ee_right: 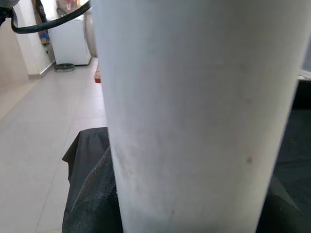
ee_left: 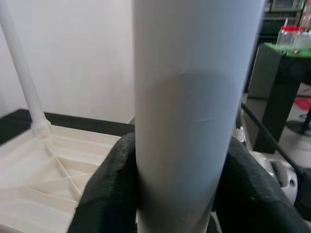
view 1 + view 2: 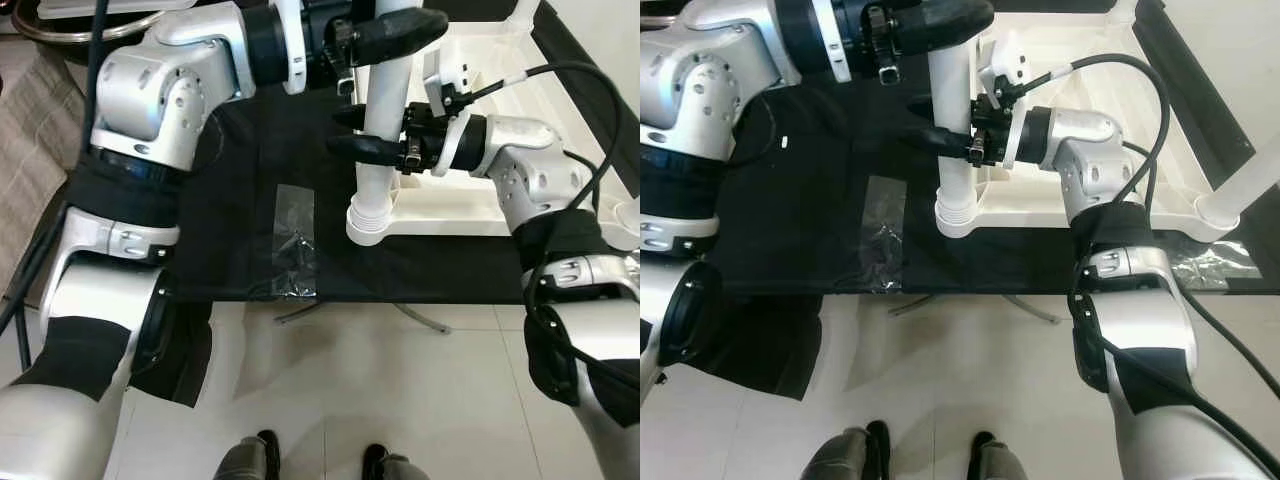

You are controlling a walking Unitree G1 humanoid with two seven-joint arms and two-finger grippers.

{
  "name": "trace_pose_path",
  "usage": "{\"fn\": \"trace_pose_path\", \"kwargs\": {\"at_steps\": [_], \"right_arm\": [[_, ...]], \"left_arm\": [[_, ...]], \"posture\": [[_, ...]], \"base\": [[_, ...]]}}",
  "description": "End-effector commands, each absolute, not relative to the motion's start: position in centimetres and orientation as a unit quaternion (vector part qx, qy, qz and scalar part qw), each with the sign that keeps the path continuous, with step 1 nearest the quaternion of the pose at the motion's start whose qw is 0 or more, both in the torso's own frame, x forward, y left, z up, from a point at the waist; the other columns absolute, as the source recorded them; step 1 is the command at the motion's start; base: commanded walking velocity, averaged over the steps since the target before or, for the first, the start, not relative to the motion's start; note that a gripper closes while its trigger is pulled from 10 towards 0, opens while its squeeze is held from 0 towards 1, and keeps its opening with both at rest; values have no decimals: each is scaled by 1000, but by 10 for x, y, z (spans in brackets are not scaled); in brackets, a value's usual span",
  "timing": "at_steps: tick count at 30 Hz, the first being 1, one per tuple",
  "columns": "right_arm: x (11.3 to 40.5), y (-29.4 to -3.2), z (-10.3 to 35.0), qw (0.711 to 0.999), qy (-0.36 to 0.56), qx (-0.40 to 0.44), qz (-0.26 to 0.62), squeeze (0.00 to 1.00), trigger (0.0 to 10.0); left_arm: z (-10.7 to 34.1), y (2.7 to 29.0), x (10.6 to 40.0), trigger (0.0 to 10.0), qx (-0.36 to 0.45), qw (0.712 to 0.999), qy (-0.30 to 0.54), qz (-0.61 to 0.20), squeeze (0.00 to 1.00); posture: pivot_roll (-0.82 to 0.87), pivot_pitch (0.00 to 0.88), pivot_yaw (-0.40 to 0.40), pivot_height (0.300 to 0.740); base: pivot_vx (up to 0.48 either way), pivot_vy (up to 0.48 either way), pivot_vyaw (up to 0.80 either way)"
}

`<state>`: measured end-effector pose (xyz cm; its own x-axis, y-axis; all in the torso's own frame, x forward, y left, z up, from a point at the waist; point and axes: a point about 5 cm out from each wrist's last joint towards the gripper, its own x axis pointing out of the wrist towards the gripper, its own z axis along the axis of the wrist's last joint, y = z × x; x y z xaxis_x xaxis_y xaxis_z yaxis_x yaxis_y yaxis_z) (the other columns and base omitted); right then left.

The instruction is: Building children table

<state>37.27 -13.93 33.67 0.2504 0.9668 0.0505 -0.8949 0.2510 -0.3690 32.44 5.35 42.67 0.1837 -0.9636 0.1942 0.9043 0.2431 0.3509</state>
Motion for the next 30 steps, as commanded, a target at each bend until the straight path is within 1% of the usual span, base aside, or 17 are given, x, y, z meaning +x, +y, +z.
{"fn": "trace_pose_path", "kwargs": {"at_steps": [1, 2, 4, 6, 12, 14, 16, 17, 18, 22, 23, 24, 25, 26, 27, 29, 30], "right_arm": [[374, -137, 331, 781, -141, -124, 596, 0, 0], [376, -139, 330, 790, -146, -115, 584, 0, 0], [379, -142, 328, 805, -150, -106, 564, 0, 0], [381, -144, 326, 814, -148, -104, 552, 0, 0], [382, -145, 323, 821, -147, -97, 543, 0, 0], [386, -149, 318, 846, -142, -78, 508, 0, 0], [386, -149, 318, 846, -142, -78, 508, 0, 0], [386, -151, 314, 852, -138, -73, 500, 0, 0], [386, -151, 314, 852, -138, -73, 500, 0, 0], [389, -148, 301, 876, -116, -61, 465, 0, 0], [389, -148, 301, 876, -116, -61, 465, 0, 0], [390, -146, 300, 879, -113, -60, 460, 0, 0], [389, -143, 297, 880, -109, -59, 459, 0, 0], [389, -143, 297, 880, -109, -59, 459, 0, 0], [388, -138, 292, 883, -99, -63, 455, 0, 0], [385, -124, 279, 891, -72, -66, 443, 0, 0], [384, -118, 269, 903, -49, -74, 421, 0, 0]], "left_arm": [[419, 41, 326, 6039, 82, 759, -172, -623, 1000], [421, 41, 327, 10000, 77, 759, -177, -621, 1000], [422, 44, 328, 10000, 64, 764, -183, -616, 1000], [424, 47, 330, 10000, 55, 769, -188, -608, 1000], [426, 51, 331, 10000, 46, 775, -195, -600, 1000], [432, 65, 333, 10000, 28, 788, -213, -577, 1000], [432, 65, 333, 10000, 28, 788, -213, -577, 1000], [434, 74, 333, 10000, 20, 795, -222, -565, 1000], [434, 74, 333, 10000, 20, 795, -222, -565, 1000], [431, 117, 329, 10000, -16, 827, -246, -506, 1000], [431, 117, 329, 10000, -16, 827, -246, -506, 1000], [429, 123, 328, 10000, -21, 832, -248, -495, 475], [425, 129, 328, 10000, -24, 838, -246, -486, 475], [425, 129, 328, 10000, -24, 838, -246, -486, 475], [419, 137, 327, 10000, -27, 846, -244, -473, 0], [407, 150, 327, 10000, -38, 862, -238, -446, 0], [402, 155, 327, 10000, -42, 869, -235, -432, 0]], "posture": [[129, 276, 51, 740], [129, 276, 51, 740], [126, 276, 49, 740], [125, 276, 44, 740], [125, 276, 44, 740], [121, 274, 36, 740], [121, 274, 36, 740], [122, 275, 33, 740], [122, 275, 33, 740], [119, 273, 24, 740], [119, 273, 24, 740], [114, 271, 19, 740], [112, 271, 14, 740], [112, 271, 14, 740], [112, 270, 11, 740], [107, 269, 3, 740], [108, 266, -7, 740]], "base": [[0, 0, 0], [0, 0, 0], [0, 0, 0], [0, 0, 0], [0, 0, 0], [0, 0, 0], [0, 0, 0], [0, 0, 0], [0, 0, 0], [0, 0, 0], [0, 0, 0], [0, 0, 0], [0, 0, 0], [0, 0, 0], [0, 0, 0], [0, 0, 0], [0, 0, 0]]}}
